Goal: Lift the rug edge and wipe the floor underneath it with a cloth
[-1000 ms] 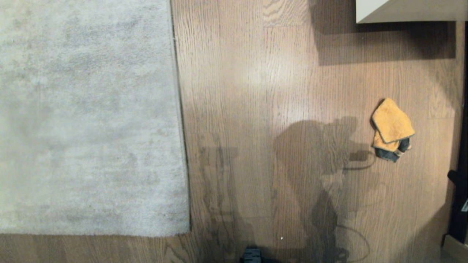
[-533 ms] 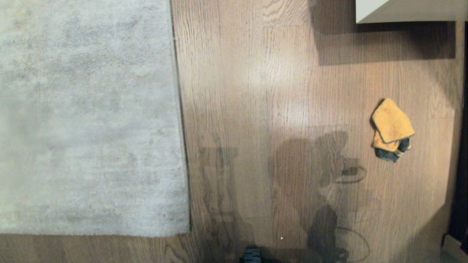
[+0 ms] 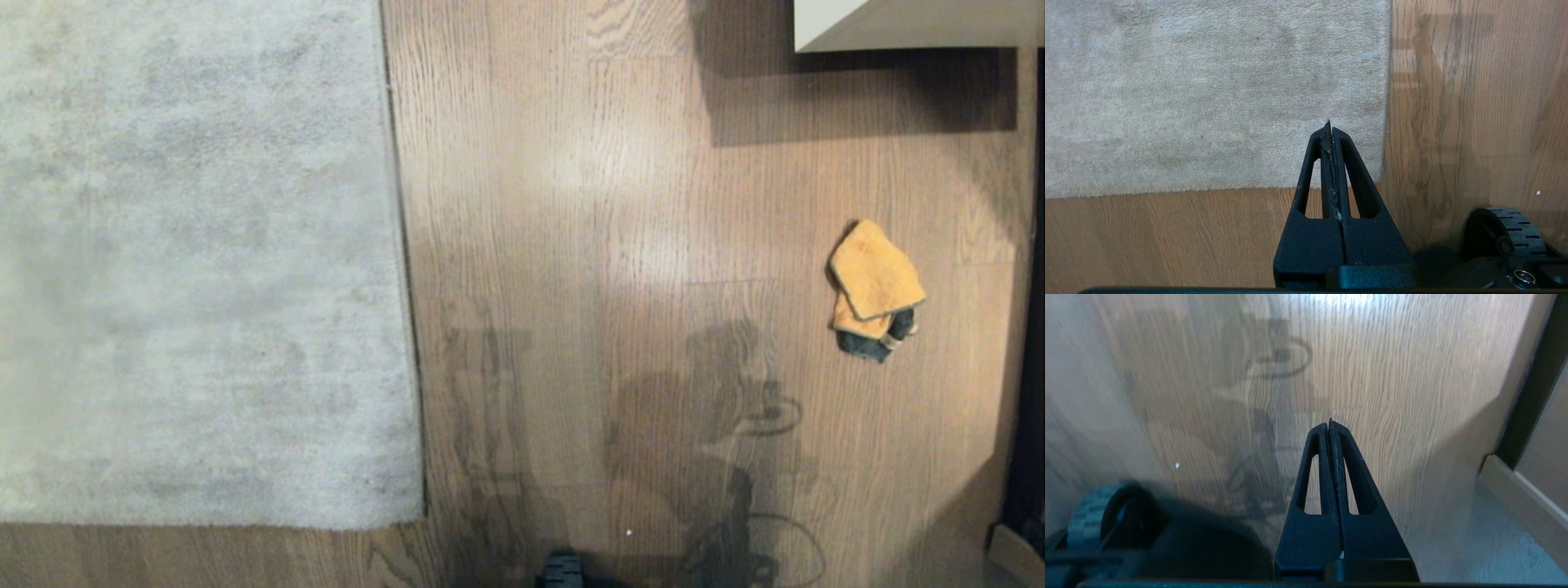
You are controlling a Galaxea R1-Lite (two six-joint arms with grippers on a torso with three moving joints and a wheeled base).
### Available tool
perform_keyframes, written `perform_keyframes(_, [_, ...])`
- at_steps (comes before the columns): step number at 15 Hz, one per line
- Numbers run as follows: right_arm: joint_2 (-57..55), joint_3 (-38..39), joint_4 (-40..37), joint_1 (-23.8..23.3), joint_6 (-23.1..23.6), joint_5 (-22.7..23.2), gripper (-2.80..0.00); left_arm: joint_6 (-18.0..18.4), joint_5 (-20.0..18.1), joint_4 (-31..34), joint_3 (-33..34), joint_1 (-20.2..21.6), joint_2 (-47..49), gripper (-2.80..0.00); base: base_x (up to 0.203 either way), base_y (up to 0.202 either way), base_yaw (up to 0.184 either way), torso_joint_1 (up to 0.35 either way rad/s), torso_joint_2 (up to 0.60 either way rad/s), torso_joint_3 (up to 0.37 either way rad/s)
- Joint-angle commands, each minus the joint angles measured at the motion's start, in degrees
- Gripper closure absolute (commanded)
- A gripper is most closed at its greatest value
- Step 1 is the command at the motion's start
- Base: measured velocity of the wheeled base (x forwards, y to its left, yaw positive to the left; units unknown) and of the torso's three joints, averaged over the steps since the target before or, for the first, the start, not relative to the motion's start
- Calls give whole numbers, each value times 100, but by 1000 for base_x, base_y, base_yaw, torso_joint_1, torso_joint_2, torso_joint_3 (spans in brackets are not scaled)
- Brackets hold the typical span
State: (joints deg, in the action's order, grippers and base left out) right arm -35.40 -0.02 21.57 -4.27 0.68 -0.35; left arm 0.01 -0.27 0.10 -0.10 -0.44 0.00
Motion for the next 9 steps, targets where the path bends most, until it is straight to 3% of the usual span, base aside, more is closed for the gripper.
perform_keyframes(1, [647,2,-368,98,13,-11,0,-1,0,-1,1,0,0,0,0,0,0,0,0,0])
perform_keyframes(4, [1372,2,-1311,111,269,-8,0,-1,0,-1,1,0,0,0,0,0,0,0,0,0])
perform_keyframes(9, [2408,2,-2136,303,554,67,0,-1,0,-1,1,0,0,0,0,0,0,0,0,0])
